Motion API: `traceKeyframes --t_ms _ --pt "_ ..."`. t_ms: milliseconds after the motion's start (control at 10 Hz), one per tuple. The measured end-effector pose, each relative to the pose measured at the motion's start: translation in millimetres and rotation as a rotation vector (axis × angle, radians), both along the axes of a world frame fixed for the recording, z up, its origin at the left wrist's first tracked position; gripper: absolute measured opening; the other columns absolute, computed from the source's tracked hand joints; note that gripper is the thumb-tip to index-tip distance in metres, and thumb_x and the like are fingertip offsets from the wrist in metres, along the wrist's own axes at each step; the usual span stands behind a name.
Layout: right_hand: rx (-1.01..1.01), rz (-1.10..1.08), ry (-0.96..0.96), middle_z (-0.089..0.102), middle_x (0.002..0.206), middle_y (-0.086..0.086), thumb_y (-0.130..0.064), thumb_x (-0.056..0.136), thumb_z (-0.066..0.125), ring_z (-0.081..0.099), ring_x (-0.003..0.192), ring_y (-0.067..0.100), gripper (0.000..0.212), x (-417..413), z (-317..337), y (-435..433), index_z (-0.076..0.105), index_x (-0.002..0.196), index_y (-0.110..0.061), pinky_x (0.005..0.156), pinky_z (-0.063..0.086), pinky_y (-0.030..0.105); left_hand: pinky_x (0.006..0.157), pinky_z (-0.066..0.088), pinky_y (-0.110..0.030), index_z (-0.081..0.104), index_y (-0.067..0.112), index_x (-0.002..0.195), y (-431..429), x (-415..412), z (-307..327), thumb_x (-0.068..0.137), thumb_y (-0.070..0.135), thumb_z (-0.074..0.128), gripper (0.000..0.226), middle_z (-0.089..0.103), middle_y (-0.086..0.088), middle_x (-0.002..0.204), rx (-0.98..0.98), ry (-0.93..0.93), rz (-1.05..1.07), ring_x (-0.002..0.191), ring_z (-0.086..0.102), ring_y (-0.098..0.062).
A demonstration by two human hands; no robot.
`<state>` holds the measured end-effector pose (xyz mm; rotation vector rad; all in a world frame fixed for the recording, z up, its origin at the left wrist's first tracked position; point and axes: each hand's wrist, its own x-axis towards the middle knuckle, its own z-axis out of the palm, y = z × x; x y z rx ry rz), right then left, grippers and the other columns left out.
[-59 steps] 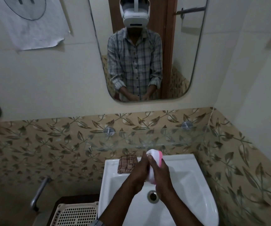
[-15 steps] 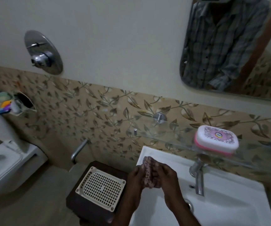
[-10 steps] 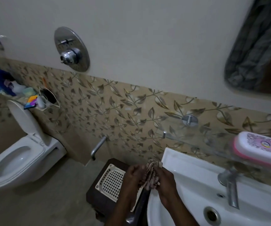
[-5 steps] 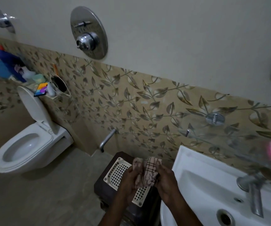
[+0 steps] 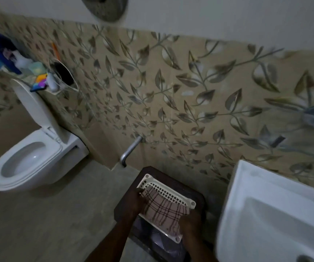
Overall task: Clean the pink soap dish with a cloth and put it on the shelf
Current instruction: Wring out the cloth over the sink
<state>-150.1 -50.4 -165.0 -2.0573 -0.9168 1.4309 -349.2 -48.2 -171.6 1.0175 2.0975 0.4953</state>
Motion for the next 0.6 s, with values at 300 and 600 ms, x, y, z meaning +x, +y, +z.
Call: traceKeyframes --t_ms 300,600 --pt "0.007 0.205 -0.273 0.062 0.124 0.023 0.007 0.08 0.059 0.062 0.114 0.033 0.043 -18.1 -52.9 14.6 0.057 0.123 0.006 0.101 0.049 0.038 0.082 0.057 -0.038 0.067 0.018 0.114 12.5 -12.9 -57.8 0.093 0.027 0.056 0.025 0.065 -0.009 0.114 0.112 0.276 -0.101 0.095 0.069 -0.027" --pt "-0.002 0.925 -0.379 0.028 0.157 0.017 -0.007 0.099 0.042 0.029 0.145 0.022 0.049 -30.8 -86.2 -13.8 0.031 0.147 -0.005 0.116 0.022 0.025 0.125 0.009 -0.047 0.013 0.008 0.16 -19.1 17.3 -134.7 0.104 0.032 0.043 0.068 0.004 -0.023 0.167 -0.233 0.365 -0.65 0.155 0.007 -0.041"
